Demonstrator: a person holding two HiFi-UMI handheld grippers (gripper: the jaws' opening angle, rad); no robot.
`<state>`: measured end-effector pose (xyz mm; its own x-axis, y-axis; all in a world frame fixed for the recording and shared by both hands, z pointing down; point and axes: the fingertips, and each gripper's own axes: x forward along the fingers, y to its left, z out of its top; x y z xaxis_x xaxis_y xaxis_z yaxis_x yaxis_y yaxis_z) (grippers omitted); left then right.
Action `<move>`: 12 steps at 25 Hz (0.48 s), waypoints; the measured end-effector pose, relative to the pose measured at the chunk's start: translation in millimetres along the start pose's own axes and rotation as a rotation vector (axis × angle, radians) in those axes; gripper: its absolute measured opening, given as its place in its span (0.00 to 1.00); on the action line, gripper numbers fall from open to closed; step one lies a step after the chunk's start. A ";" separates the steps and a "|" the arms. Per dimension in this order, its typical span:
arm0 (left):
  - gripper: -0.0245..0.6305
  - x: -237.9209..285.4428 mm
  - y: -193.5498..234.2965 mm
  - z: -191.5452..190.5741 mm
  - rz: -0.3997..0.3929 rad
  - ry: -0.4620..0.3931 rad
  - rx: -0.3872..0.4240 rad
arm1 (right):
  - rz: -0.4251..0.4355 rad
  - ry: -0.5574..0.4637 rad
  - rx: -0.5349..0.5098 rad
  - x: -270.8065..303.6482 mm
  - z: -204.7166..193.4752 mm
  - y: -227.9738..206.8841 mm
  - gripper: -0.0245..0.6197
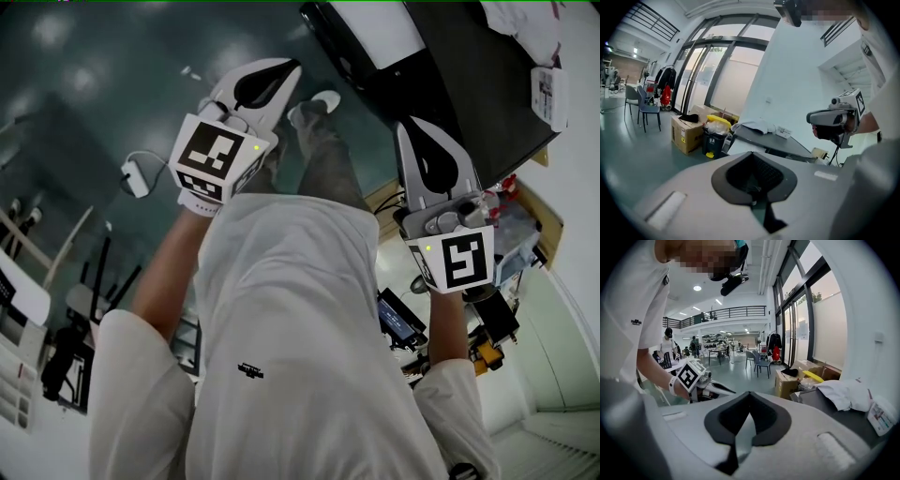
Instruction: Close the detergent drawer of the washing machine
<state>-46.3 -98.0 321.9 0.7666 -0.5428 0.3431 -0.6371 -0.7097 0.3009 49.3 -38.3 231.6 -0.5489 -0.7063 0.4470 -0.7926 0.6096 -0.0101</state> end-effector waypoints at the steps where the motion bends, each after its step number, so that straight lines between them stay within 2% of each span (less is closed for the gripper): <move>1: 0.07 3.9 0.7 -3.6 0.000 0.003 0.007 | 0.002 0.005 0.007 1.9 -3.7 -1.9 0.05; 12: 0.07 38.2 14.8 -35.5 -0.011 0.048 0.015 | 0.029 0.050 0.065 25.2 -39.4 -7.8 0.05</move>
<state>-29.3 -113.2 371.0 0.7684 -0.5132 0.3823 -0.6274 -0.7220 0.2916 52.1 -46.7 278.2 -0.5595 -0.6684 0.4901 -0.7929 0.6038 -0.0816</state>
